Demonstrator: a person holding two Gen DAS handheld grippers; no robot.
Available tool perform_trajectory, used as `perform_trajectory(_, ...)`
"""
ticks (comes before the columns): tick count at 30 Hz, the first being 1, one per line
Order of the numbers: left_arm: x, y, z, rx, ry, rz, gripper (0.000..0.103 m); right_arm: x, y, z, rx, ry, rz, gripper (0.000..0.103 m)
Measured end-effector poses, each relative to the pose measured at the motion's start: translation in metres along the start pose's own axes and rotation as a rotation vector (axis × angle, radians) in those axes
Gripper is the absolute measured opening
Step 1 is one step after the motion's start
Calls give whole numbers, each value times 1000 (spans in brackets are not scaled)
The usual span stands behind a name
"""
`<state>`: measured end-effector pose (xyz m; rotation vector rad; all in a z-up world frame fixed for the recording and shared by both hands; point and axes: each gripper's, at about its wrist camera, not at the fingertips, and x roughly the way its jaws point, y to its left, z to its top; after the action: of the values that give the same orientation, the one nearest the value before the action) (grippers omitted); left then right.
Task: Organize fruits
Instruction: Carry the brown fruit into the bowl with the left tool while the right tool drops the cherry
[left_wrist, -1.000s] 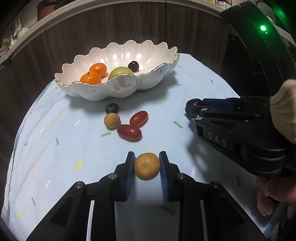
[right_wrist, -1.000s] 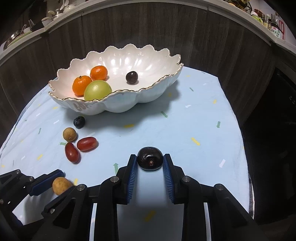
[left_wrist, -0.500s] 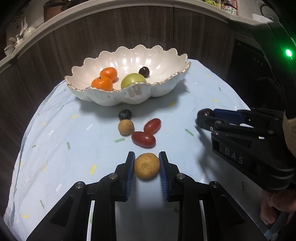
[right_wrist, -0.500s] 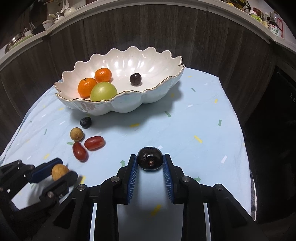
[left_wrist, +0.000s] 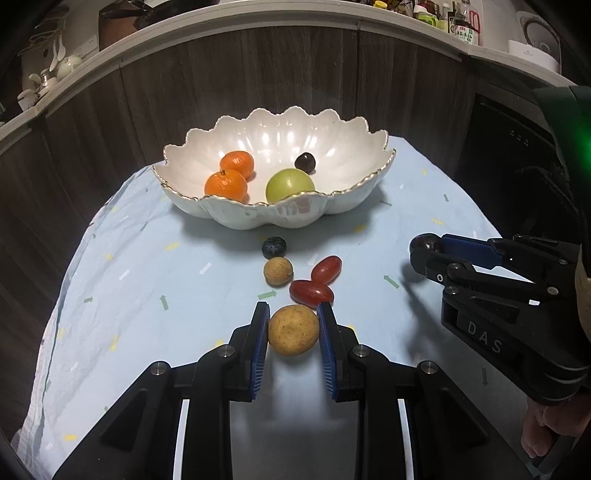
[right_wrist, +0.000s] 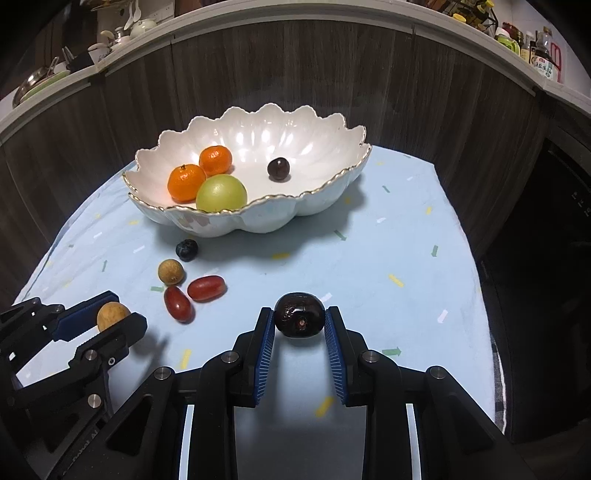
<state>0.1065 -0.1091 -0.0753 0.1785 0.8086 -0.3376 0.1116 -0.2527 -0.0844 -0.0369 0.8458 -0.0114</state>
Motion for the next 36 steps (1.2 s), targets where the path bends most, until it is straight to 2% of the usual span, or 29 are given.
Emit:
perform_trajectory(17, -18, 38, 35, -21, -77, 17, 27, -25, 28, 32, -6, -66, 4, 30)
perform_trajectory(27, -15, 65, 74, -39, -126, 45, 27, -23, 35, 65, 9, -107, -18, 30)
perform_trajectory(36, -2, 77, 103, -20, -160, 77, 27, -8, 36, 88, 20, -110, -34, 30)
